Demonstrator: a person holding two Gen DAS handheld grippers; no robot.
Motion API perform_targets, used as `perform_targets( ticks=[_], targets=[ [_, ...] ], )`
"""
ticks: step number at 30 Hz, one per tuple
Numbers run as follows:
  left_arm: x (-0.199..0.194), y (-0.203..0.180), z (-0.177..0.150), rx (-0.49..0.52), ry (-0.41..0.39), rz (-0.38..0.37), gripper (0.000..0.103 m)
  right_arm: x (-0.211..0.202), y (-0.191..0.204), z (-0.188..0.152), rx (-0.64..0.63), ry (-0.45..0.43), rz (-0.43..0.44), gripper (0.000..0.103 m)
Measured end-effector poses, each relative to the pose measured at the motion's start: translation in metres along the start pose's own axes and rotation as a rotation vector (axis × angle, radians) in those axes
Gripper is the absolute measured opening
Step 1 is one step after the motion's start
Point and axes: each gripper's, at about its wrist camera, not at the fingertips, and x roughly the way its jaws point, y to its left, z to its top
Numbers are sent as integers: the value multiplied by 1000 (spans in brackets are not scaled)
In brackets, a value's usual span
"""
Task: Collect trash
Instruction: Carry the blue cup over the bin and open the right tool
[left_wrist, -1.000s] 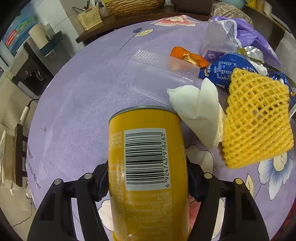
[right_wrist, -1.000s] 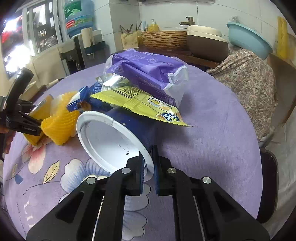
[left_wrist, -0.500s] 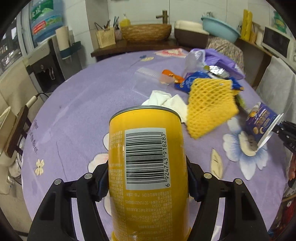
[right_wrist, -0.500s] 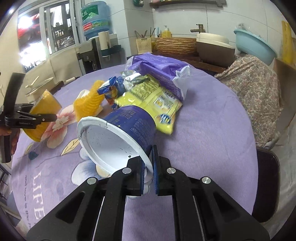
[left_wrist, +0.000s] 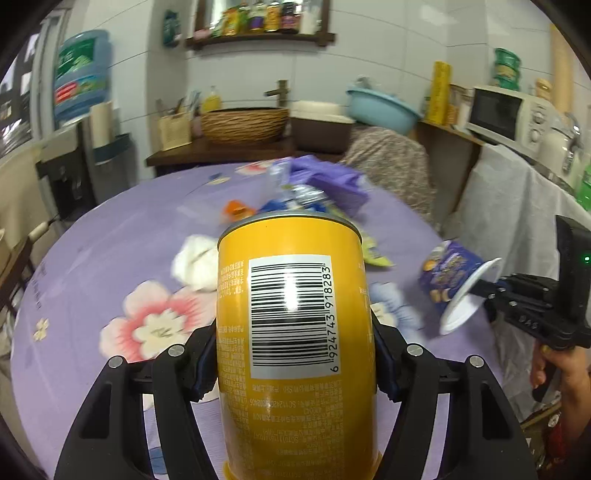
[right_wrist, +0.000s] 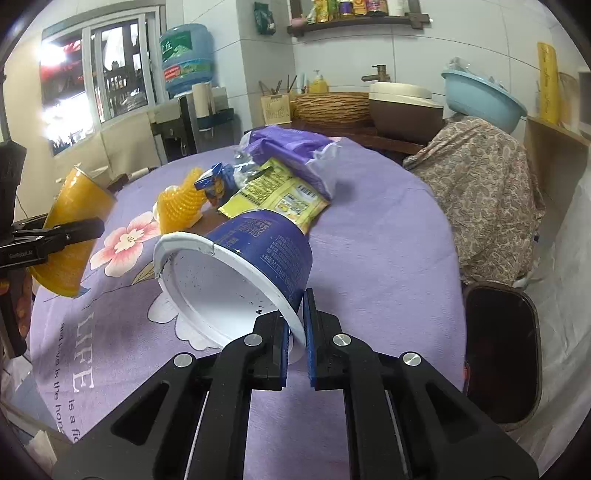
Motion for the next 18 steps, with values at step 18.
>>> perform_targets(
  ticks=[18],
  targets=[
    [97,-189,56,207,-2,-292,65,-55,-159,-46,214,-46,-261,8]
  ],
)
